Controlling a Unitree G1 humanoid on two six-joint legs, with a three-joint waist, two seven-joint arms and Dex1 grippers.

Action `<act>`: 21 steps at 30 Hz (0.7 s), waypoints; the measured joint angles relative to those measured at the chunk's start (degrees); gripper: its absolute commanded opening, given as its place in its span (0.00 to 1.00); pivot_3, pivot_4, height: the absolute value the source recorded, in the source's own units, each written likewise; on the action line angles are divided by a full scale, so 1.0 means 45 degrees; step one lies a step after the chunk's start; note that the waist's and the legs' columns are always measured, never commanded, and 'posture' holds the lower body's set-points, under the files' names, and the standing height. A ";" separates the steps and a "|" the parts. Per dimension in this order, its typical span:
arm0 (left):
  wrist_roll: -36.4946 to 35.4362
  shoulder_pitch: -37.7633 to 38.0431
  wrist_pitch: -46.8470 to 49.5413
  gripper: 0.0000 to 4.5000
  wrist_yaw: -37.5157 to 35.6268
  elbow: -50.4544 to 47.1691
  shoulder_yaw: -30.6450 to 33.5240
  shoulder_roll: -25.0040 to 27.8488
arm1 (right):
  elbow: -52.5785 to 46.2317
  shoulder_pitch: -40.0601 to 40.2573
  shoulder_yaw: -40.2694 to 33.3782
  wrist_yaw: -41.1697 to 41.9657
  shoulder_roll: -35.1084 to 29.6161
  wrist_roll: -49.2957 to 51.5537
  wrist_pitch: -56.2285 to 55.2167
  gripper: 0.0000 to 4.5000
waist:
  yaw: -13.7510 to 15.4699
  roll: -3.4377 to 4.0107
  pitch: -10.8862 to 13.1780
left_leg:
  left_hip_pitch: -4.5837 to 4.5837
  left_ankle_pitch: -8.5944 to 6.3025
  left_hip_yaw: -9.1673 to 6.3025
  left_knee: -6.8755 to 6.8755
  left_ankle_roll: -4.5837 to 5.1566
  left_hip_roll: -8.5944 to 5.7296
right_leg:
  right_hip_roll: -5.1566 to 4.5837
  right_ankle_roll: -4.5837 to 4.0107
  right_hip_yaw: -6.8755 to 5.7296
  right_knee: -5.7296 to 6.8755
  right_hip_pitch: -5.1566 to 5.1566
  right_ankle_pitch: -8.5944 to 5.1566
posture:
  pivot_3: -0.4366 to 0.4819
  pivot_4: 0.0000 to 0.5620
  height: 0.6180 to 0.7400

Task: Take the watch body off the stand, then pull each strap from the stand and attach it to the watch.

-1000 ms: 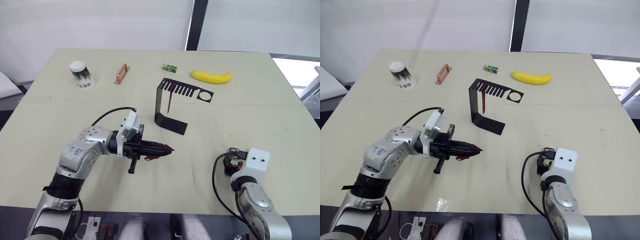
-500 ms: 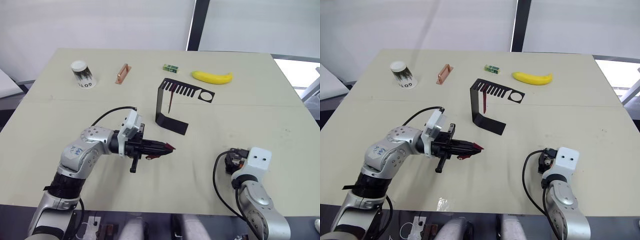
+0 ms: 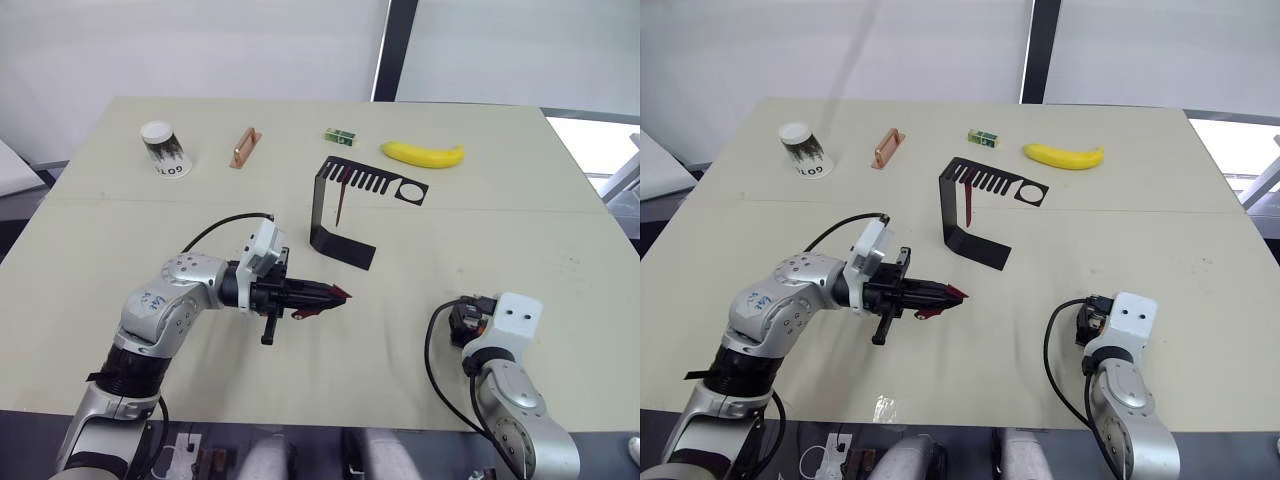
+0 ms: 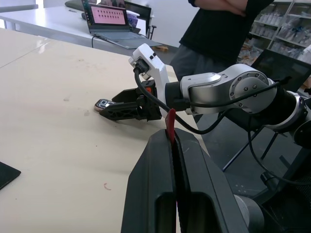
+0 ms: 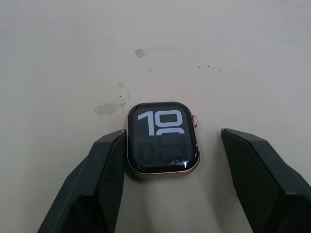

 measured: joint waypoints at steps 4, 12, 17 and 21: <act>0.0001 0.0036 -0.0037 0.00 -0.0020 -0.0005 0.0001 -0.0030 | 0.0017 -0.0106 0.0045 0.0061 0.0056 -0.0047 0.0017 0.33 | 0.0015 -0.0001 -0.0001 | -0.0001 0.0000 0.0001 0.0001 0.0000 -0.0002 | -0.0002 0.0000 0.0000 0.0000 0.0000 0.0000 | 0.48 0.27 1.00; 0.0137 0.0437 -0.0794 0.00 -0.0342 0.0183 0.0000 0.0040 | -0.0715 0.0048 -0.0096 0.1011 -0.1196 0.0099 0.1055 0.33 | 0.0009 0.0003 0.0001 | -0.0005 -0.0001 0.0001 0.0002 0.0003 -0.0003 | -0.0002 0.0000 0.0001 -0.0003 -0.0005 0.0000 | 0.48 0.27 1.00; 0.1154 0.0318 -0.2473 0.00 -0.0676 0.1048 -0.0022 0.0140 | -0.2072 -0.0810 -0.1654 0.3945 -0.3983 0.2614 0.3355 0.33 | -0.0008 0.0013 0.0007 | -0.0002 -0.0003 0.0002 0.0001 0.0006 -0.0002 | 0.0005 0.0000 -0.0001 -0.0007 -0.0006 0.0000 | 0.48 0.27 1.00; 0.2648 -0.0340 -0.4751 0.00 -0.1197 0.1916 -0.0117 0.0450 | -0.1734 -0.2117 -0.2544 0.6823 -0.6297 0.5874 0.5905 0.33 | 0.0014 0.0013 0.0008 | -0.0002 -0.0010 0.0003 0.0004 0.0020 -0.0002 | -0.0001 -0.0001 -0.0003 -0.0041 -0.0004 0.0000 | 0.48 0.27 1.00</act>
